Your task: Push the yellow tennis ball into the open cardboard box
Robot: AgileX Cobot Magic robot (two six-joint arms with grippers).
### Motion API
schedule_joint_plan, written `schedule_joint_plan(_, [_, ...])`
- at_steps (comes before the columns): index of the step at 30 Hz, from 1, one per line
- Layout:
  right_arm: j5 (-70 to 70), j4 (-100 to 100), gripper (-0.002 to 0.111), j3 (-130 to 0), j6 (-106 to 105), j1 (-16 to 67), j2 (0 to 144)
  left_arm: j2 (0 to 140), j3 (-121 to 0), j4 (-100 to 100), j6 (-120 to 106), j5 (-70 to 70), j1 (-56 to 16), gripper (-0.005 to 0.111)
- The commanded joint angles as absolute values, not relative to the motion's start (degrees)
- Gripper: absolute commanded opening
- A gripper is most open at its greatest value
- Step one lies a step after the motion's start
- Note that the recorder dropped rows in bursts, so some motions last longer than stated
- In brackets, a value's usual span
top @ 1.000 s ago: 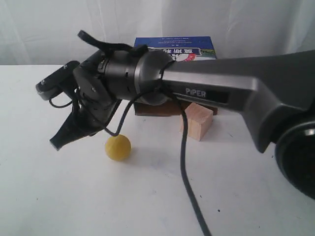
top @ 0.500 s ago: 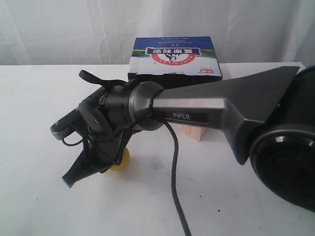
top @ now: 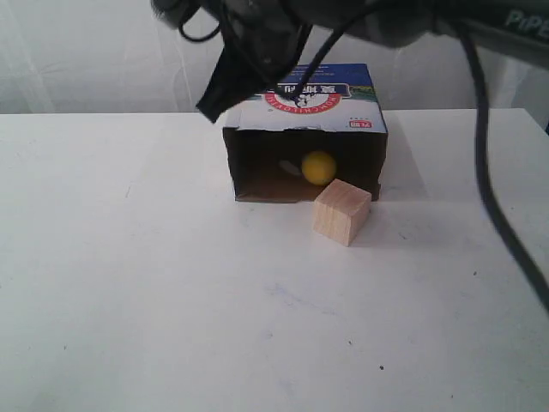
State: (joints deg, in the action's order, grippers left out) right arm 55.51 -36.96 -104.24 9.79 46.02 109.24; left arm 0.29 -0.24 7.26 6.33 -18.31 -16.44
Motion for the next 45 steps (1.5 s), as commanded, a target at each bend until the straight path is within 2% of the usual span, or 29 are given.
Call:
schedule_joint_plan(1, [54.6, -32.47, 0.0, -100.49, 9.78, 47.67, 109.29, 0.0, 0.0, 7.28, 6.2, -19.31, -16.73, 0.0])
schedule_joint_plan(7, [48.54, -27.87, 0.0, -94.29, 12.76, 49.33, 107.44, 0.0, 0.0, 7.28, 6.2, -19.31, -16.73, 0.0])
schedule_joint_plan(15, [33.06, -24.85, 0.0, -79.6, 23.52, 49.33, 98.58, 0.0, 0.0, 7.28, 6.2, -19.31, -16.73, 0.0])
schedule_joint_plan(21, [31.79, -24.71, 0.0, -71.17, 35.22, 48.1, 92.25, 0.0, 0.0, 7.28, 6.2, -19.31, -16.73, 0.0])
schedule_joint_plan(32, [-1.67, -20.86, 0.0, -54.29, 35.22, 40.41, 87.25, 0.0, 0.0, 7.28, 6.2, -19.31, -16.73, 0.0])
schedule_joint_plan(37, [-2.74, -20.39, 0.0, -49.9, 35.22, 38.76, 85.99, 0.0, 0.0, 7.28, 6.2, -19.31, -16.73, 0.0])
schedule_joint_plan(45, [-2.68, -20.39, 0.0, -37.06, 35.22, 36.87, 70.85, 0.0, 0.0, 7.28, 6.2, -19.31, -16.73, 0.0])
